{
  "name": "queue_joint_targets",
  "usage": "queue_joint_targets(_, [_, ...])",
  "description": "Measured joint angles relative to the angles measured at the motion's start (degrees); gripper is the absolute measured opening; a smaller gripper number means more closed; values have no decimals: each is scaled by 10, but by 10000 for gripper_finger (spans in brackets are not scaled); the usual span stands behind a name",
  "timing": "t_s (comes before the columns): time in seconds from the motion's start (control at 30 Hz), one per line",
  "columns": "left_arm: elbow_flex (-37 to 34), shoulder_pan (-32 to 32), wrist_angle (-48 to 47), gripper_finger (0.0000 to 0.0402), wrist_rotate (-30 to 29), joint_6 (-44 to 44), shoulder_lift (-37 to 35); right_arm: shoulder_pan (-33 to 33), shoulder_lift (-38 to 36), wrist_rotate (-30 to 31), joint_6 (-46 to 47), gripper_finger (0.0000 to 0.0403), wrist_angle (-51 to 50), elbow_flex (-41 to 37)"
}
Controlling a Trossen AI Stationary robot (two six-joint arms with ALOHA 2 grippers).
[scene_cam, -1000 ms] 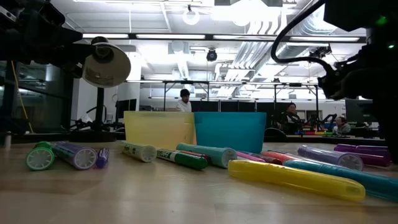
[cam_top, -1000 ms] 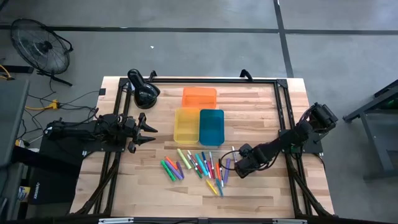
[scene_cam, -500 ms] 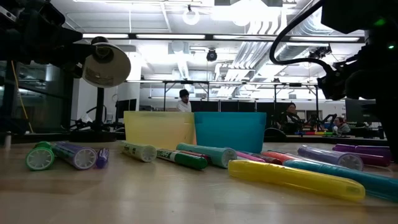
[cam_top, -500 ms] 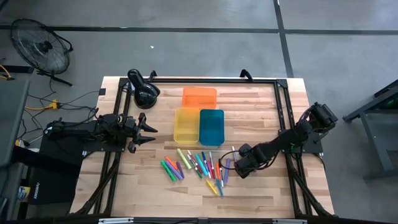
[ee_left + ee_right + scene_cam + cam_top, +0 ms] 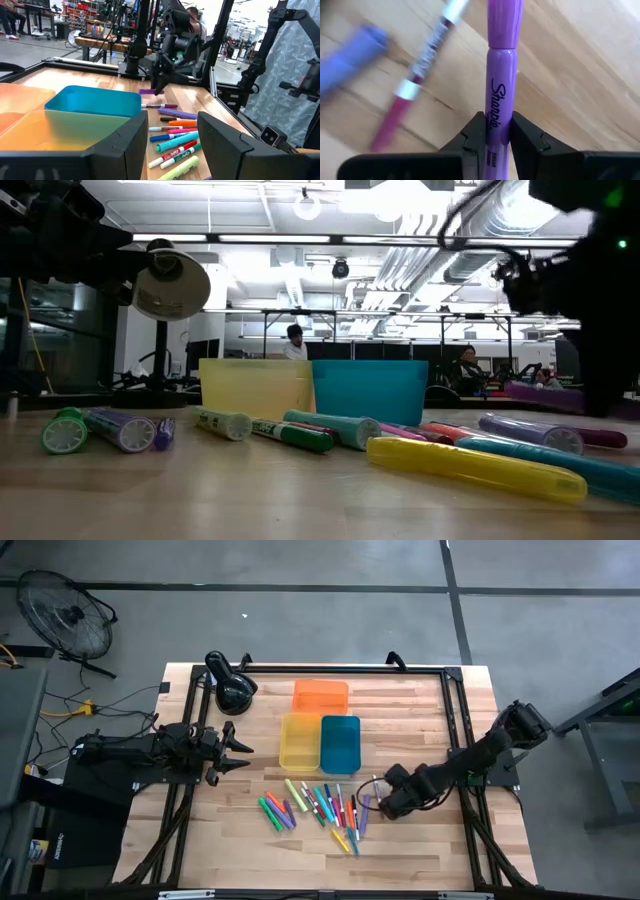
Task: Pick & Place Markers
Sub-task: Put the right purple highlighter pen into the orange bin
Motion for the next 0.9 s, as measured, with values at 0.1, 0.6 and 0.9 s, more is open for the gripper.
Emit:
queue_joint_targets(0.1, [0, 0, 0, 170, 0, 0, 0, -3, -21, 45, -9, 58, 0, 0])
queue_joint_targets(0.6, [0, 0, 0, 170, 0, 0, 0, -72, -43, 429, -333, 58, 294, 1])
queue_joint_targets(0.9, [0, 0, 0, 170, 0, 0, 0, -206, -14, 362, -547, 58, 535, 1])
